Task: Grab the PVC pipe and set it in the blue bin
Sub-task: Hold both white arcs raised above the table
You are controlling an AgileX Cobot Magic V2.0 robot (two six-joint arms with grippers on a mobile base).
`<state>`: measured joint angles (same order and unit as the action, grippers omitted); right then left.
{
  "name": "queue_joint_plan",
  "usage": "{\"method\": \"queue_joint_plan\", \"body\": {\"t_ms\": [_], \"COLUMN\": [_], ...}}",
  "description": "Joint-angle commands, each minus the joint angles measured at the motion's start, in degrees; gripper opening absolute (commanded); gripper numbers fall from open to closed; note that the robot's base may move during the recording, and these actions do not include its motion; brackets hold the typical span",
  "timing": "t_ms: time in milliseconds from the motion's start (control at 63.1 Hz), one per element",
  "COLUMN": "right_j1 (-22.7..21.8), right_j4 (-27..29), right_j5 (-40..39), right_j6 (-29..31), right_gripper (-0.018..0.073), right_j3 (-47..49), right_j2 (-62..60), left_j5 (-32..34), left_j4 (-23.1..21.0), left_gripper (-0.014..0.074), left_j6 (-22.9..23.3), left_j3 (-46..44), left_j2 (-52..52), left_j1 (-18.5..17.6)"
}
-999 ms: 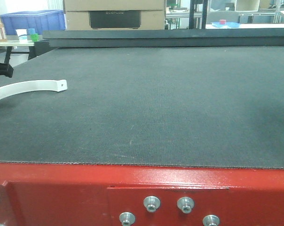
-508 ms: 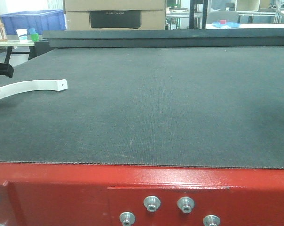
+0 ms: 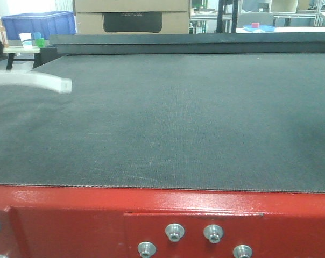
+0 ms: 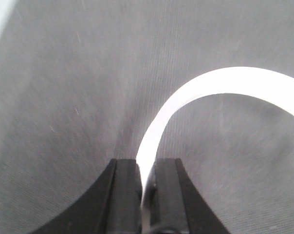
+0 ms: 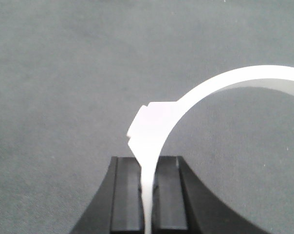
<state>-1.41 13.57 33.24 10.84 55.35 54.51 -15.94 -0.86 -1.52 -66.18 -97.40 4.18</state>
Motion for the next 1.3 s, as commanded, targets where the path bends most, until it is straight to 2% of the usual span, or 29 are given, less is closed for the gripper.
{"method": "queue_joint_plan", "body": {"t_ms": [0,238,777,1078,1285], "right_j1": [-0.07,-0.07,-0.07,-0.07,-0.07], "right_j4": [0.37,0.37,0.66,0.00,-0.11], "right_j5": [-1.20,-0.59,3.32,4.43,3.55], "right_j6": [0.20,0.20,0.20,0.20,0.20], "right_gripper": [-0.0162,-0.0162,-0.0162,-0.0162,-0.0155], "right_j3": [0.05,0.05,-0.13,-1.80,-4.41], "right_j2": [-2.16,-7.43,-18.95,-24.79,-28.46], "left_j5": [0.13,-1.03,-3.71,-7.60,-7.29], "left_j4": [-1.33,-1.69,-1.96,-2.08,-1.75], "left_gripper": [-0.0111,-0.0111,-0.0111,-0.0111,-0.0111], "left_j6": [0.27,0.27,0.27,0.27,0.38], "left_j3": [-0.06,-0.06,0.29,0.94,7.14], "left_j2": [3.77,11.22,29.00,40.78,48.02], "left_j1": [0.14,-0.10,-5.43,-5.53,-5.53]}}
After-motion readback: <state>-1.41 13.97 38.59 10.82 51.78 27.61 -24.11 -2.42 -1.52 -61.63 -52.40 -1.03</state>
